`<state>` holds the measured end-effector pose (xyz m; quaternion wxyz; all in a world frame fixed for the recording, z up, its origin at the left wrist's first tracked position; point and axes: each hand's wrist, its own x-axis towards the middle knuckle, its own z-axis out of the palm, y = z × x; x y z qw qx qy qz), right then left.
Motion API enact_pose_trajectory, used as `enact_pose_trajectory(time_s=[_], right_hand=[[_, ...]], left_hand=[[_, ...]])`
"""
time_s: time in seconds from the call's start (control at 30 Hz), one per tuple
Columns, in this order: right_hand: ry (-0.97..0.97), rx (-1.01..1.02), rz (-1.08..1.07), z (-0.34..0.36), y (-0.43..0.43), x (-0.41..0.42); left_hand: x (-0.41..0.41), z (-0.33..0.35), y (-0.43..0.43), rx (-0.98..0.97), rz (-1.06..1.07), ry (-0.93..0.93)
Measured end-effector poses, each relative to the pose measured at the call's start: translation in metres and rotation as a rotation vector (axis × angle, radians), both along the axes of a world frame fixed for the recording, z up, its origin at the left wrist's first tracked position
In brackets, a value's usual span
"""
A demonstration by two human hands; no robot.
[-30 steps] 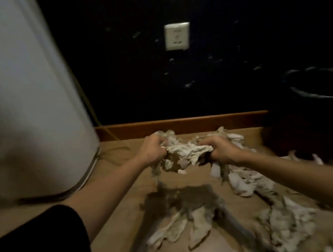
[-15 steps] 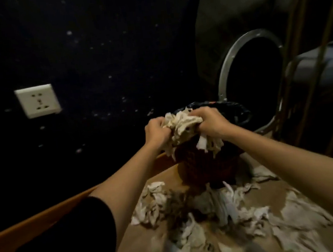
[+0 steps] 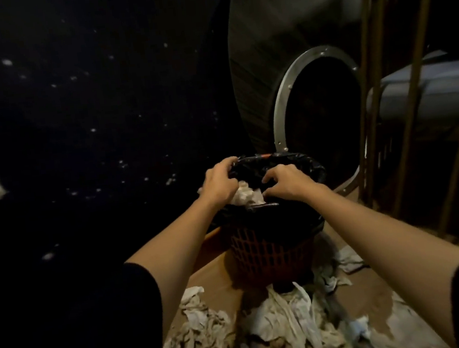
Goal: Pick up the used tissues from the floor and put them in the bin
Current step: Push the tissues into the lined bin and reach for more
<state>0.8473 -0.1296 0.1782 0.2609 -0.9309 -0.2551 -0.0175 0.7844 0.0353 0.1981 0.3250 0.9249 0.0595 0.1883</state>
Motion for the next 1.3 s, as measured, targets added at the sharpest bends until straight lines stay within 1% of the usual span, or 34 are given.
enact_pose_trajectory(time_s=[0.07,0.1,0.2,0.3,0.37,0.47,0.6,0.73,0.8,0.9,1.0,1.07,1.13,1.2,1.3], right_hand=[[-0.068,0.010,-0.027,0.000,0.010,-0.011],[-0.105,0.029,-0.012,0.000,0.017,-0.019],[-0.192,0.109,0.119,0.000,0.049,-0.055],[-0.254,0.149,0.249,-0.003,0.095,-0.105],[-0.254,0.136,0.370,-0.007,0.129,-0.145],[-0.197,0.039,0.572,-0.013,0.180,-0.215],[-0.096,-0.089,0.801,-0.035,0.235,-0.331],[-0.015,-0.143,0.989,-0.099,0.269,-0.457],[0.082,-0.167,1.049,-0.139,0.278,-0.517],[0.205,-0.188,1.117,-0.193,0.279,-0.596],[0.199,-0.192,1.177,-0.228,0.278,-0.655],[0.181,-0.198,1.213,-0.239,0.280,-0.684],[0.157,-0.217,1.256,-0.244,0.282,-0.703],[0.132,-0.227,1.277,-0.248,0.284,-0.713],[0.135,-0.199,1.272,-0.251,0.285,-0.717]], left_hand=[[-0.015,0.001,0.012,-0.007,0.041,-0.153],[-0.024,0.002,0.020,0.005,0.056,-0.189],[-0.068,0.005,0.055,0.097,0.073,-0.174],[-0.136,0.001,0.100,0.193,0.122,-0.092],[-0.193,-0.002,0.128,0.245,0.171,-0.004],[-0.294,-0.009,0.169,0.309,0.246,0.162],[-0.449,-0.033,0.211,0.328,0.389,0.347],[-0.605,-0.084,0.235,0.229,0.547,0.498],[-0.678,-0.114,0.239,0.166,0.635,0.553],[-0.764,-0.151,0.236,0.088,0.758,0.684],[-0.826,-0.183,0.232,-0.032,0.868,0.728],[-0.863,-0.207,0.223,-0.064,0.912,0.785],[-0.895,-0.230,0.210,-0.066,0.909,0.856],[-0.918,-0.248,0.196,-0.083,0.921,0.848],[-0.933,-0.268,0.184,-0.090,0.962,0.689]])
